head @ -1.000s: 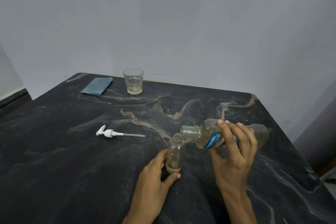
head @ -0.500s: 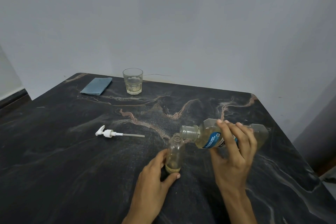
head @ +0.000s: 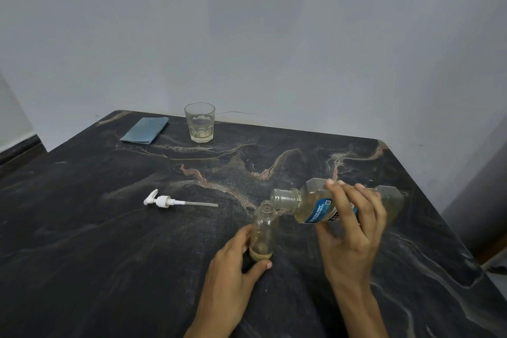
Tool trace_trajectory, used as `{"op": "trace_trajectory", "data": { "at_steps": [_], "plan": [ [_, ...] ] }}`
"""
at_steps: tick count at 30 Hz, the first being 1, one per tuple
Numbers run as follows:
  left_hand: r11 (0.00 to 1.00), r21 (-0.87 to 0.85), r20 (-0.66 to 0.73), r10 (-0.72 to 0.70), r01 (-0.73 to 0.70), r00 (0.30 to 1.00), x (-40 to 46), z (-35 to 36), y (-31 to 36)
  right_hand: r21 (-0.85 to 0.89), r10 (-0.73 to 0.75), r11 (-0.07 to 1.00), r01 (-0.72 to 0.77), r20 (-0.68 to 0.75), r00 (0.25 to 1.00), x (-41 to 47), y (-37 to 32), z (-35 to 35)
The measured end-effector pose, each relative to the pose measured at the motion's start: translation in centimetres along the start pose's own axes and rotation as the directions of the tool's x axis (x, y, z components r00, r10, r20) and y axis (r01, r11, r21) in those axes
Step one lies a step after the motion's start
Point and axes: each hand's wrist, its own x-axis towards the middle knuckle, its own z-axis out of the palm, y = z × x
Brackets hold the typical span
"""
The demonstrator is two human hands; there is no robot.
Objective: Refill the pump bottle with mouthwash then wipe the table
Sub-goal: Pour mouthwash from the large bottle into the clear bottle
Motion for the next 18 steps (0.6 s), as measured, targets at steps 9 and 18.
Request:
{"op": "trace_trajectory", "data": {
  "at_steps": [9, 18],
  "plan": [
    [1.000, -0.002, 0.008, -0.015, 0.015, 1.000, 0.08, 0.21, -0.26, 0.005, -0.002, 1.000, 0.002, 0.001, 1.000, -0.07, 0.03, 0.03],
    [1.000, -0.007, 0.008, -0.019, 0.019, 1.000, 0.06, 0.07, -0.11, 0.001, 0.007, 1.000, -0.007, 0.009, 1.000, -0.05, -0.01, 0.03]
  ]
}}
